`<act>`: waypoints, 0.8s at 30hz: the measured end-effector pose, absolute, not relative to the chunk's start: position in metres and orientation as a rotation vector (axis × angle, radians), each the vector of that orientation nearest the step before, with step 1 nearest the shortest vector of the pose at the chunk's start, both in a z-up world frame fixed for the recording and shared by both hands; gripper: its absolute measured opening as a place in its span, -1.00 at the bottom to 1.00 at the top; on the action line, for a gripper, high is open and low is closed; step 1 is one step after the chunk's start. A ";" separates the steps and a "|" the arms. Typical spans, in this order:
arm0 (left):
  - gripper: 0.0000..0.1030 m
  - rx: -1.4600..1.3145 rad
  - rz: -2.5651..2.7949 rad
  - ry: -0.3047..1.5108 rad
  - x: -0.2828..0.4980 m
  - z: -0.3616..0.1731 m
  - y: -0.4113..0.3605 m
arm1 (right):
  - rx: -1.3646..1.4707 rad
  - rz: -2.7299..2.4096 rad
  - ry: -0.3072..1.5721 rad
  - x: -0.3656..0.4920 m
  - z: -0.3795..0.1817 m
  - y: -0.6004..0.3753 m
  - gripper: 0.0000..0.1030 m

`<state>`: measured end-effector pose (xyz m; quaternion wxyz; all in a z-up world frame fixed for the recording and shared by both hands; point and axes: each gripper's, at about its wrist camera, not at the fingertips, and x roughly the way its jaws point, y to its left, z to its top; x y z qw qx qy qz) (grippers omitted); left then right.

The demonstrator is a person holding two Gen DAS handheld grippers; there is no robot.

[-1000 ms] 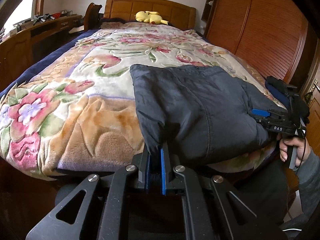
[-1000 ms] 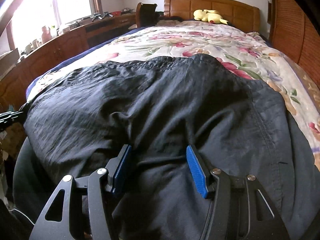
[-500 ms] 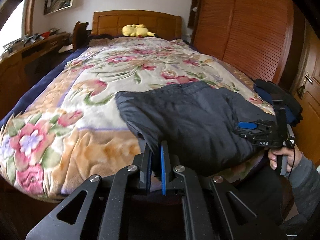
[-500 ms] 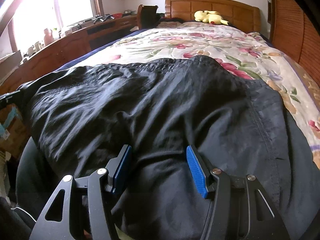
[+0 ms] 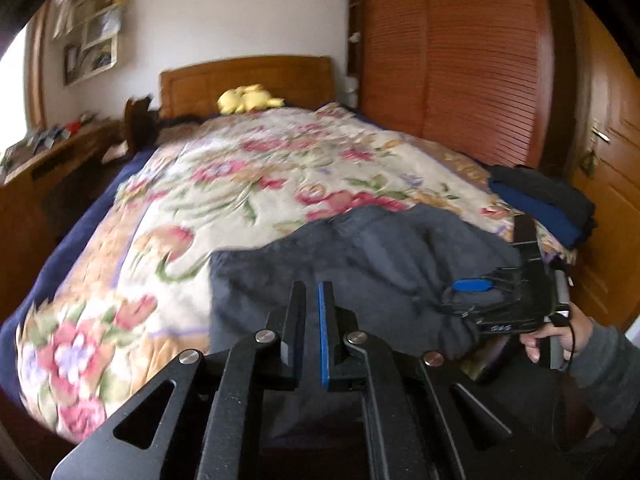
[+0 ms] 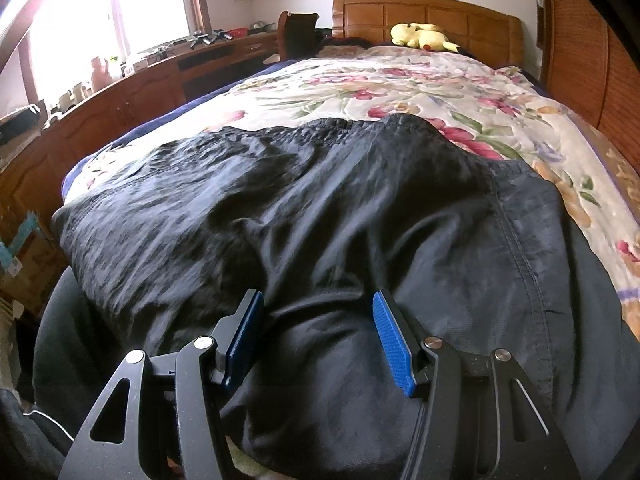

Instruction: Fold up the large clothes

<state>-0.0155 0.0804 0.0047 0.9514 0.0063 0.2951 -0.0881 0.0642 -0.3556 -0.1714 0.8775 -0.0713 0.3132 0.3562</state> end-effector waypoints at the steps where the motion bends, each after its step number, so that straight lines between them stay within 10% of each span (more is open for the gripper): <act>1: -0.75 -0.002 -0.161 0.615 -0.017 -0.001 0.090 | -0.149 0.743 0.646 0.064 -0.172 -0.355 0.14; 3: -0.36 -0.021 -0.121 0.644 -0.020 -0.014 0.109 | -0.147 0.746 0.636 0.062 -0.174 -0.358 0.15; 11: 0.09 -0.071 -0.044 0.761 -0.029 -0.064 0.139 | -0.152 0.729 0.622 0.060 -0.176 -0.357 0.17; 24: 0.11 -0.114 -0.039 0.787 -0.030 -0.089 0.141 | -0.158 0.721 0.633 0.061 -0.173 -0.358 0.17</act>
